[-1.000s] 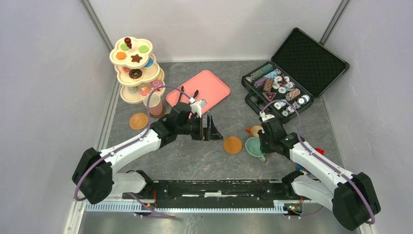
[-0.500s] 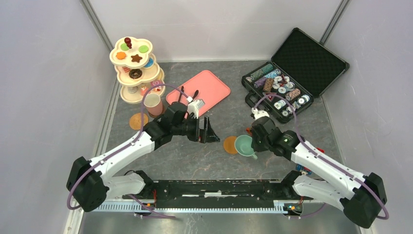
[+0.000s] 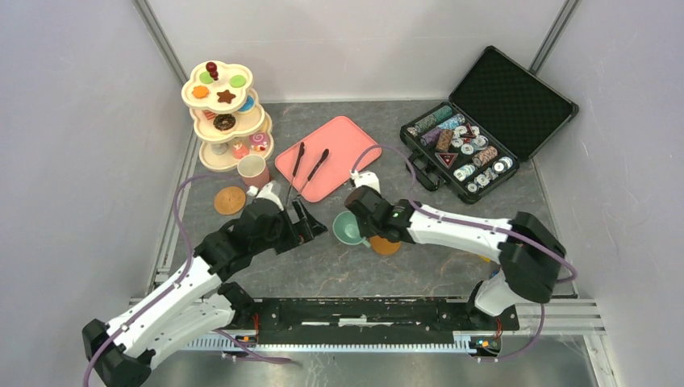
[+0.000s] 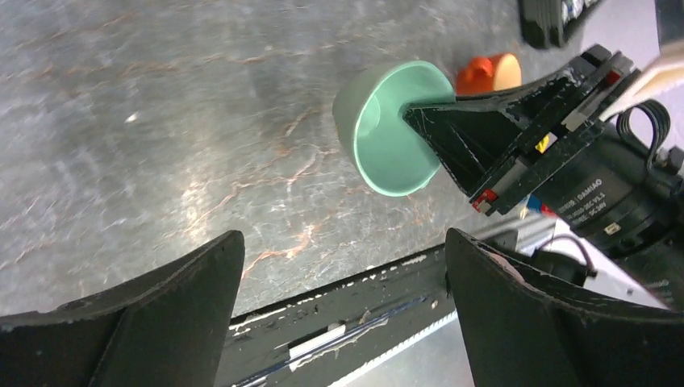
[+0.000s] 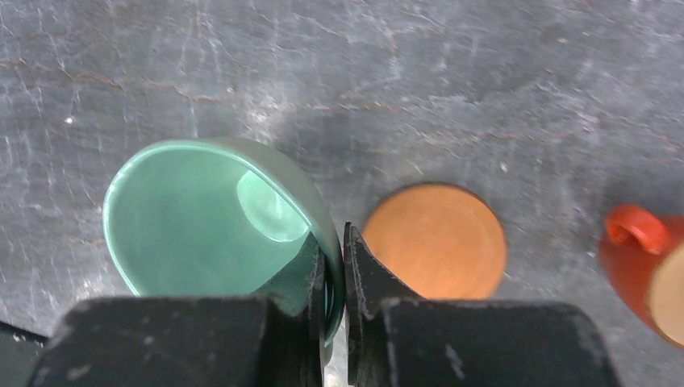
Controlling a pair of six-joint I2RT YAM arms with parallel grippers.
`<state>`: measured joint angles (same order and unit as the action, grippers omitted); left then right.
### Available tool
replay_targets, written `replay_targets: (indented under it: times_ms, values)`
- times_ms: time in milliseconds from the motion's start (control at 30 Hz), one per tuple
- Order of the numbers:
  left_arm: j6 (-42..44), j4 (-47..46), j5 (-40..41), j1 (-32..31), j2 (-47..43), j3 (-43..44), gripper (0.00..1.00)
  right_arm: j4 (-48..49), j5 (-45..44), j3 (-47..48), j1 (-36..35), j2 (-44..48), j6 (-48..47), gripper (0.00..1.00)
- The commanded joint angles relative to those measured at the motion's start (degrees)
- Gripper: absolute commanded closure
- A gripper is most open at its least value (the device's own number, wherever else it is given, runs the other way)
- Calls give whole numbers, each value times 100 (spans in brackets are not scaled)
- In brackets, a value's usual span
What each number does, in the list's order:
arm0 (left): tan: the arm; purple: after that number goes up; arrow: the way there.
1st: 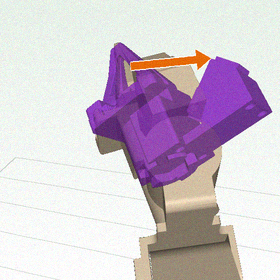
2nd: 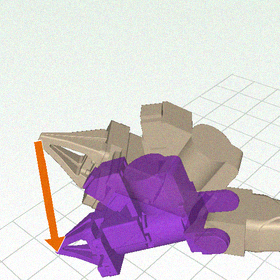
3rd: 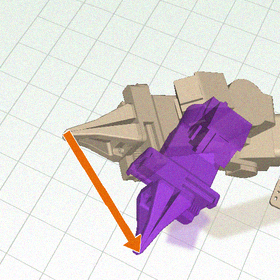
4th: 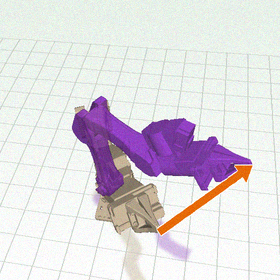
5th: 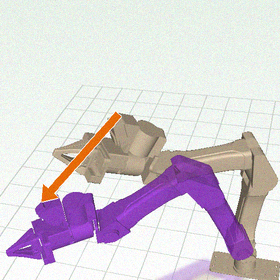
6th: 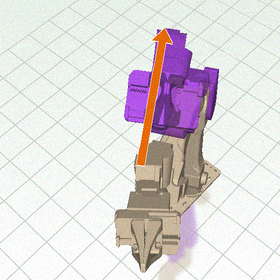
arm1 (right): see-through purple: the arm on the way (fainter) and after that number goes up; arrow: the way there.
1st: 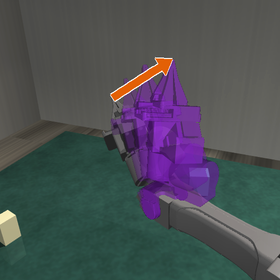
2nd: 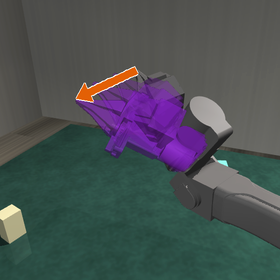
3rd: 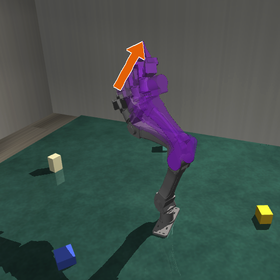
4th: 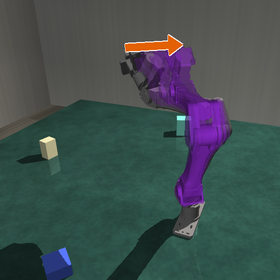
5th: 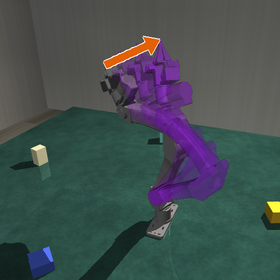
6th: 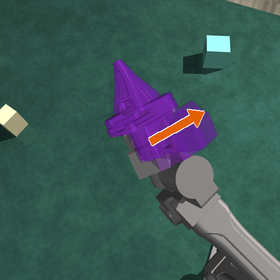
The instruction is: Serve the afternoon tea
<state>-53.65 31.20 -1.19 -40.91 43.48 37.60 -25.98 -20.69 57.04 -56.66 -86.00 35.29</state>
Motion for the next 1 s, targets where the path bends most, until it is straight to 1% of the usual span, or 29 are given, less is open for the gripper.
replay_targets:
  times_ms: [0, 100, 167, 300, 433, 567, 733, 800, 900, 967]
  values:
    - [-1623, 659, 993, -10, -348, -307, 2, 648, -392, 441, -163, -489, 303, 100]
    - [-2323, 615, 979, -106, -231, -537, 5, 1041, -235, 289, -249, -656, 294, 98]
    - [-2589, 483, 997, -265, 14, -596, 6, 1215, -137, 222, -270, -782, 280, 95]
    - [-2777, 324, 1261, -550, 588, -387, 7, 1178, 53, 385, -294, -1052, 44, 87]
    - [-2739, 93, 1346, -700, 1156, -164, 11, 1297, 157, 295, -294, -941, -146, 66]
    - [-2843, -207, 1359, -883, 1603, -115, 14, 1278, 381, 312, -293, -817, -445, 51]
    - [-2841, -726, 1465, -1014, 2048, -4, 15, 986, 335, 314, -82, -155, -902, 34]
    - [-2828, -843, 1444, -1029, 2291, 98, 15, 969, 433, 71, 199, 277, -1015, 30]
    - [-2878, -1110, 1394, -1042, 2620, 173, 15, 1065, 830, -332, 758, 994, -1346, 26]
    - [-2880, -1250, 1432, -1042, 2815, 242, 17, 1127, 854, -593, 980, 1524, -1687, 20]
